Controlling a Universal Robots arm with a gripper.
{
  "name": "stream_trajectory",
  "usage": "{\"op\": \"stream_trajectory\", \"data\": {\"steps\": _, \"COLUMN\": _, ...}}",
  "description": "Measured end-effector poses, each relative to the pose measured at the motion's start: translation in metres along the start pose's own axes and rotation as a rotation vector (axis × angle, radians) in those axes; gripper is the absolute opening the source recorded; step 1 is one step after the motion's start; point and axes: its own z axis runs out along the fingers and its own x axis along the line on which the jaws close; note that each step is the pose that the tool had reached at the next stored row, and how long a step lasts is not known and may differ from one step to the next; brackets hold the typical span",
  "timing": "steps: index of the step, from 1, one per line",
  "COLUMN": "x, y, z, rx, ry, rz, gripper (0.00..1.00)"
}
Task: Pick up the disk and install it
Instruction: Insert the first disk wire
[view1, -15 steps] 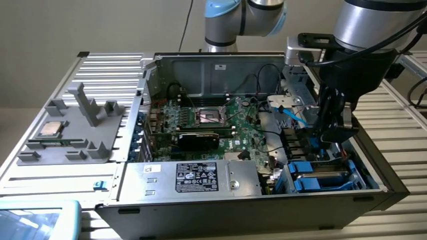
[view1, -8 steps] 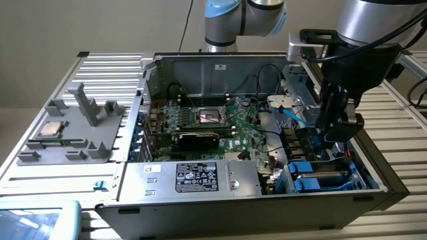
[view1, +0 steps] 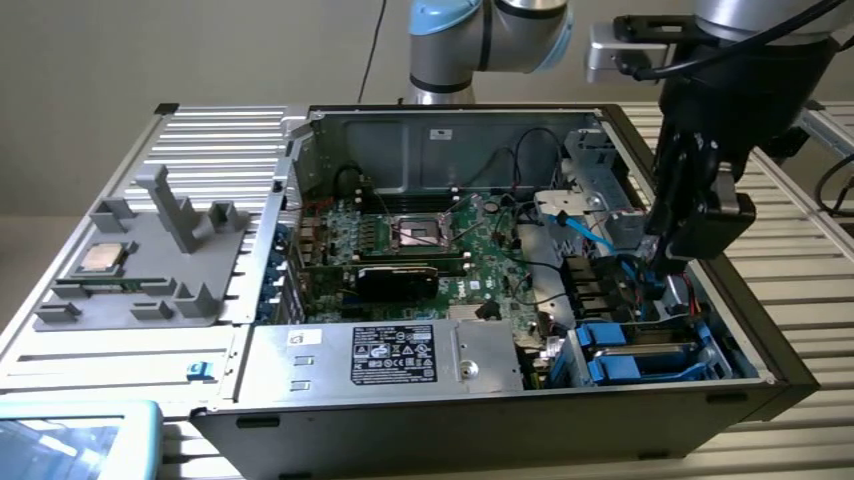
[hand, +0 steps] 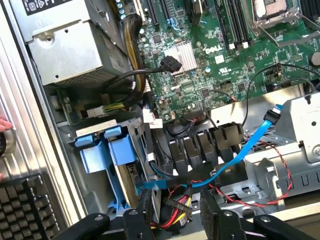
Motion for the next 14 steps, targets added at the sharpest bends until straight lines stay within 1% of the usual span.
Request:
{"op": "stream_trajectory", "data": {"steps": 2, "x": 0.0005, "y": -0.0011, "z": -0.0087, "rx": 0.0000, "ry": 0.0000, "rz": 0.000, "gripper": 0.51}}
{"op": "stream_trajectory", "data": {"steps": 4, "x": 0.0021, "y": -0.0020, "z": -0.0131, "rx": 0.0000, "ry": -0.0001, "rz": 0.000, "gripper": 0.51}}
{"op": "stream_trajectory", "data": {"steps": 7, "x": 0.0045, "y": -0.0029, "z": -0.0141, "rx": -0.0002, "ry": 0.0005, "rz": 0.003, "gripper": 0.51}}
{"op": "stream_trajectory", "data": {"steps": 14, "x": 0.0048, "y": -0.0030, "z": -0.0141, "rx": -0.0003, "ry": 0.0004, "rz": 0.004, "gripper": 0.51}}
